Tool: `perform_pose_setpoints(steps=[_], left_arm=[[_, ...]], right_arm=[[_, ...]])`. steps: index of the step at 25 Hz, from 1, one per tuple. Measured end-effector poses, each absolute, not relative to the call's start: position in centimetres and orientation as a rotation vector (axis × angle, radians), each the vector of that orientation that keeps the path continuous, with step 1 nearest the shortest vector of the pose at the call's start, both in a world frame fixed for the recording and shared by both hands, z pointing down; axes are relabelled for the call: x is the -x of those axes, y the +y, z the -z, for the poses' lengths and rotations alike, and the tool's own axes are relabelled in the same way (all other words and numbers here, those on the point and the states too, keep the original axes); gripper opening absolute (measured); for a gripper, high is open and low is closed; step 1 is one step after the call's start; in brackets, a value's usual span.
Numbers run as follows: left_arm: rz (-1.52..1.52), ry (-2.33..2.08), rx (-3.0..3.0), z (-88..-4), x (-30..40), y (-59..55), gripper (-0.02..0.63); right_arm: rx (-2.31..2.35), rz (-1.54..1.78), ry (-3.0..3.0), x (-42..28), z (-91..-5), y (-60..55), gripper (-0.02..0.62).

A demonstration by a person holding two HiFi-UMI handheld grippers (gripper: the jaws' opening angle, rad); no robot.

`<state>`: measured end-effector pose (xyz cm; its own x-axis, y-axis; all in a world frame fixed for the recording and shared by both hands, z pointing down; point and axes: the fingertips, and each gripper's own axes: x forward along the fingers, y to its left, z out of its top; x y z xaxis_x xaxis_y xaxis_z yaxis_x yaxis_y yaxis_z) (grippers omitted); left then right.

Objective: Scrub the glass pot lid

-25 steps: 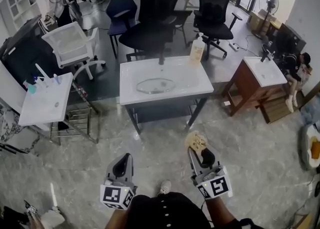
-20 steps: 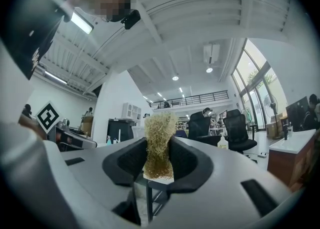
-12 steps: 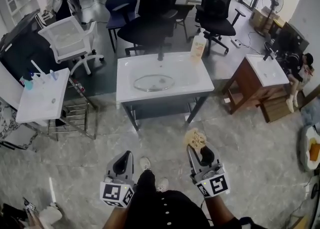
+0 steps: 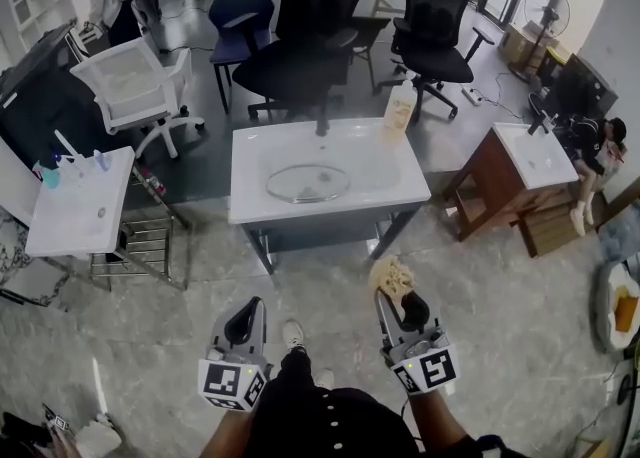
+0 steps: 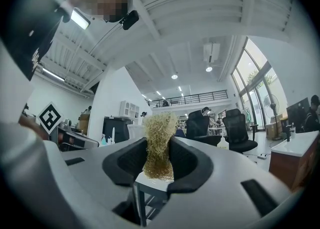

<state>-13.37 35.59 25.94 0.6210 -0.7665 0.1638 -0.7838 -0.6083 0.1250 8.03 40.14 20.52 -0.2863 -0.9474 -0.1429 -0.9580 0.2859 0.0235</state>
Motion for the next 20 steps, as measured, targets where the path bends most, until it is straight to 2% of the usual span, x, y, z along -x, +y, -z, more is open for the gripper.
perform_pose_setpoints(steps=[20], left_arm=[[-0.081,-1.263,-2.688,-24.6,14.6,20.1,0.028]], right_arm=[[1.815,-0.208,2.424,-6.4,-19.0,25.1,0.143]])
